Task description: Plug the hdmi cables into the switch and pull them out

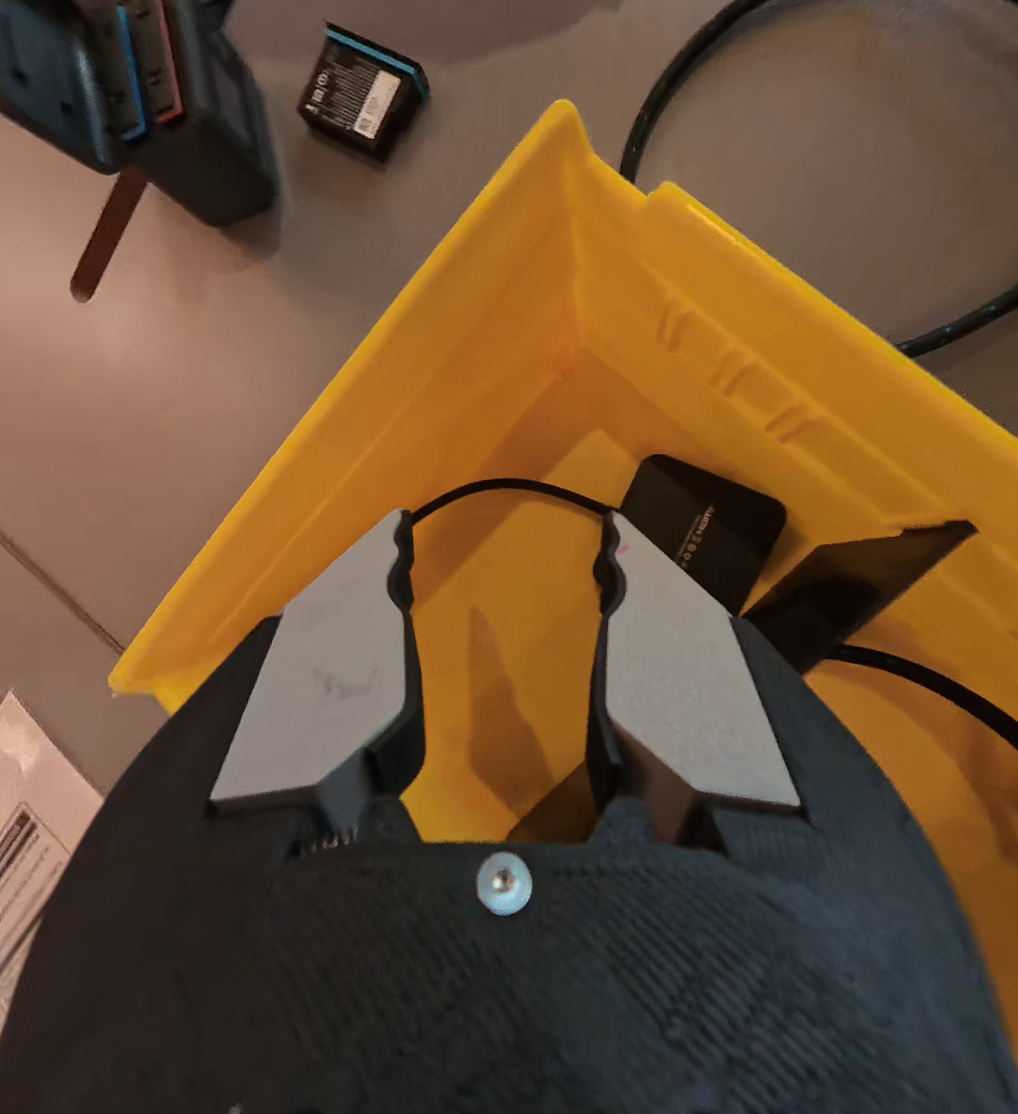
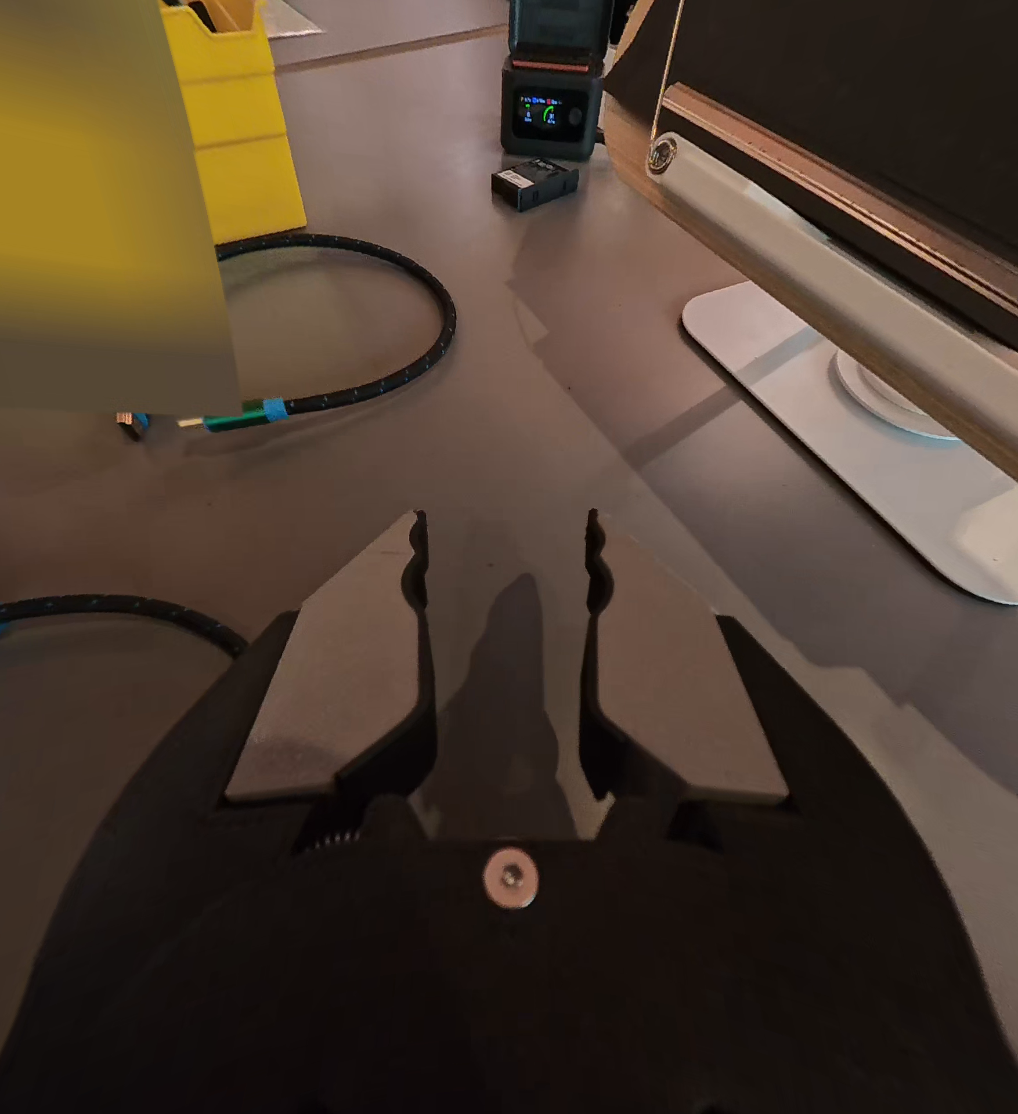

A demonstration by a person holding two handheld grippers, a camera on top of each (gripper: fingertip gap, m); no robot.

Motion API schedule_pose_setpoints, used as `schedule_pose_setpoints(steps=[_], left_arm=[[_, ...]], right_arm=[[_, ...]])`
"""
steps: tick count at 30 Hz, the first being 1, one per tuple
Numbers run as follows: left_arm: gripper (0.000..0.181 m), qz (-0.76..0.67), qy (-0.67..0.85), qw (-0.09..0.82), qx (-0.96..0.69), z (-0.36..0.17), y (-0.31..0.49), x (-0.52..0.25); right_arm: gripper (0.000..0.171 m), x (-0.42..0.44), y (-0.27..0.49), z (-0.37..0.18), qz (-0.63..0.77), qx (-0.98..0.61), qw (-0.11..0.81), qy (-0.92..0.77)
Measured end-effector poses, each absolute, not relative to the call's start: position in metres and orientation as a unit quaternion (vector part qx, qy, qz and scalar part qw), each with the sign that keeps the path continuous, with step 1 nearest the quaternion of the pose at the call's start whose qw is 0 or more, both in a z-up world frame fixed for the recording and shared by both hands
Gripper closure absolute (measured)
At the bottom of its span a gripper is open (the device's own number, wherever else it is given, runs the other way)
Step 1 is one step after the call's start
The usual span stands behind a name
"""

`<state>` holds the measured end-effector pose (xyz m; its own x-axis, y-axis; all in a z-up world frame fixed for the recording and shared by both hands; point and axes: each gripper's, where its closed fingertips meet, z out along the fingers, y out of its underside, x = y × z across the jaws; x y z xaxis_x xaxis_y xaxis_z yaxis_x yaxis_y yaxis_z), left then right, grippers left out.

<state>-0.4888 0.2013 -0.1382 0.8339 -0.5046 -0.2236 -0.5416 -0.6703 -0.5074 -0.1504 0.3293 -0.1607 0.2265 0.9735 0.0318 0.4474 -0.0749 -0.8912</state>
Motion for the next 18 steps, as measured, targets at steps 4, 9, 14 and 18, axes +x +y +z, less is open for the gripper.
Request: schedule_pose_setpoints(steps=[4,9,14,18], left_arm=[[0.121,0.028,0.291,0.269,-0.918,-0.145,0.209,-0.478],[0.122,0.049,0.253,0.317,-0.913,-0.100,0.197,-0.458],[0.120,0.071,0.251,0.348,-0.901,-0.044,0.177,-0.417],[0.119,0.084,0.278,0.344,-0.893,-0.027,0.161,-0.368]], right_arm=[[0.120,-0.150,0.321,-0.162,0.318,-0.660,0.409,-0.544],[0.119,-0.156,0.306,-0.164,0.318,-0.648,0.402,-0.563],[0.118,-0.157,0.301,-0.166,0.306,-0.642,0.405,-0.575],[0.119,-0.151,0.304,-0.165,0.305,-0.648,0.409,-0.565]])
